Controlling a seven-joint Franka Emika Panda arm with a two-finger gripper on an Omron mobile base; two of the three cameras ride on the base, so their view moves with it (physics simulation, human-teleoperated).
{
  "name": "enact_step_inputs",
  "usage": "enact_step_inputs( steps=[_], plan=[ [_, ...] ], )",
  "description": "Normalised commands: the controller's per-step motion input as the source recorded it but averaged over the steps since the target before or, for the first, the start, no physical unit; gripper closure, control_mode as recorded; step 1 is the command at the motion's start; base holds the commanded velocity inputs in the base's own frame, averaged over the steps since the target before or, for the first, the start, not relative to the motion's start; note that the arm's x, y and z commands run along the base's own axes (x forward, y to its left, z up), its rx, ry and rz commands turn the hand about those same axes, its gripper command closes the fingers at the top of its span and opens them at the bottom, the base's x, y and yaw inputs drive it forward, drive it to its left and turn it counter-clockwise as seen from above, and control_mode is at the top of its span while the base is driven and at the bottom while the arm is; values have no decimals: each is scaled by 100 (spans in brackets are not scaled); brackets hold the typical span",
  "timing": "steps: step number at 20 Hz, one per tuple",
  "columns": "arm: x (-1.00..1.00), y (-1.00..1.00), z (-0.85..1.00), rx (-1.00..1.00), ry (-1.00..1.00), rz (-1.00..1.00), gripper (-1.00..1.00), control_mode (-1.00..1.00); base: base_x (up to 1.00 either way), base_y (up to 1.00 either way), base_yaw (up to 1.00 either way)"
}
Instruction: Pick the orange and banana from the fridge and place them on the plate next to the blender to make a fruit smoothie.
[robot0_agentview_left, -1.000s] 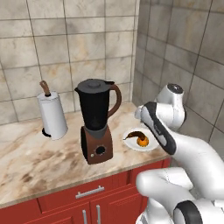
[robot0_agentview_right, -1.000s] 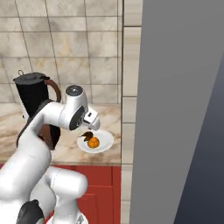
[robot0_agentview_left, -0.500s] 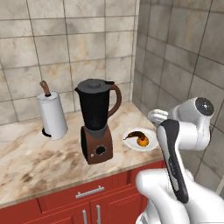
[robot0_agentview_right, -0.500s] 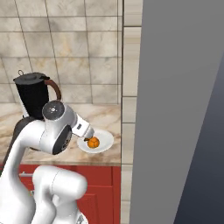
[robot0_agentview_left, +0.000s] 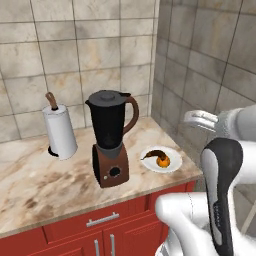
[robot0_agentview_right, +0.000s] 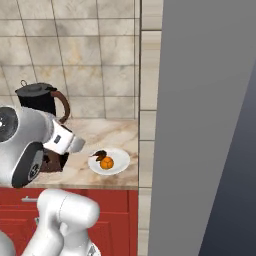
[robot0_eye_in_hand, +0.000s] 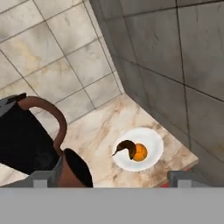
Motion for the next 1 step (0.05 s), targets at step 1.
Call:
enact_step_inputs(
  steps=[1],
  plan=[
    [-14, -6, 0, 0, -9, -1, -100, -100, 0, 0, 0]
  ],
)
